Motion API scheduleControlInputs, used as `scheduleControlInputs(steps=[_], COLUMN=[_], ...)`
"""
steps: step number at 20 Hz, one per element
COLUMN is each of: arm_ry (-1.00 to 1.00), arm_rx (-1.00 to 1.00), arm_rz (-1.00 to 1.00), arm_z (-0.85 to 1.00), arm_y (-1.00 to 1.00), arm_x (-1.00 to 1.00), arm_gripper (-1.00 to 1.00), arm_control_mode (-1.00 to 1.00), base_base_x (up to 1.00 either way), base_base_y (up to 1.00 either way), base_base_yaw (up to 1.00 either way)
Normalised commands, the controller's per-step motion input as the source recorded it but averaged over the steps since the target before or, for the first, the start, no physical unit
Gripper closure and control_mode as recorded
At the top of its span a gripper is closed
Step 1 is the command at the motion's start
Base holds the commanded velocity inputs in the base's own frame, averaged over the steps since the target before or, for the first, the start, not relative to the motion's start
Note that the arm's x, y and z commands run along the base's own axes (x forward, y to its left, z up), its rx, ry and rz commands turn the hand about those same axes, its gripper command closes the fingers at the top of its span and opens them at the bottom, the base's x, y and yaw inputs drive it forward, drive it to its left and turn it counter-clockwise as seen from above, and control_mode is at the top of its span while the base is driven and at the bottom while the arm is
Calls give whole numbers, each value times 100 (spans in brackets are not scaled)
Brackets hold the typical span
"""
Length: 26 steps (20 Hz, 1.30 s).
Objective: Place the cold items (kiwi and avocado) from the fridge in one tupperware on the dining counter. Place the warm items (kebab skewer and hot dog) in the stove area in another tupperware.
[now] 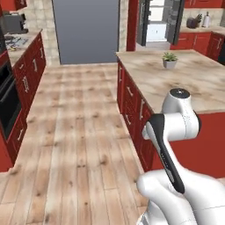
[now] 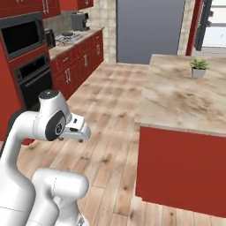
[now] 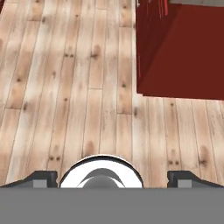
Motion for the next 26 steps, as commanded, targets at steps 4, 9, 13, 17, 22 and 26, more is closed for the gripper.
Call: scheduleControlInputs(steps=[4, 9, 13, 17, 22, 26], arm_ry=[0, 0, 0, 0, 0, 0], arm_rx=[0, 0, 0, 0, 0, 0], arm_rz=[0, 0, 0, 0, 0, 0], arm_z=[0, 0, 0, 0, 0, 0], arm_y=[0, 0, 0, 0, 0, 0], arm_x=[0, 0, 0, 0, 0, 0], arm_gripper=[-100, -100, -100, -100, -100, -100], arm_control_mode=[100, 100, 100, 100, 100, 100], base_base_x=[51, 27, 54, 96, 99, 100], base_base_y=[100, 100, 100, 65, -3, -12], base_base_yaw=[-35, -7, -2, -4, 0, 0])
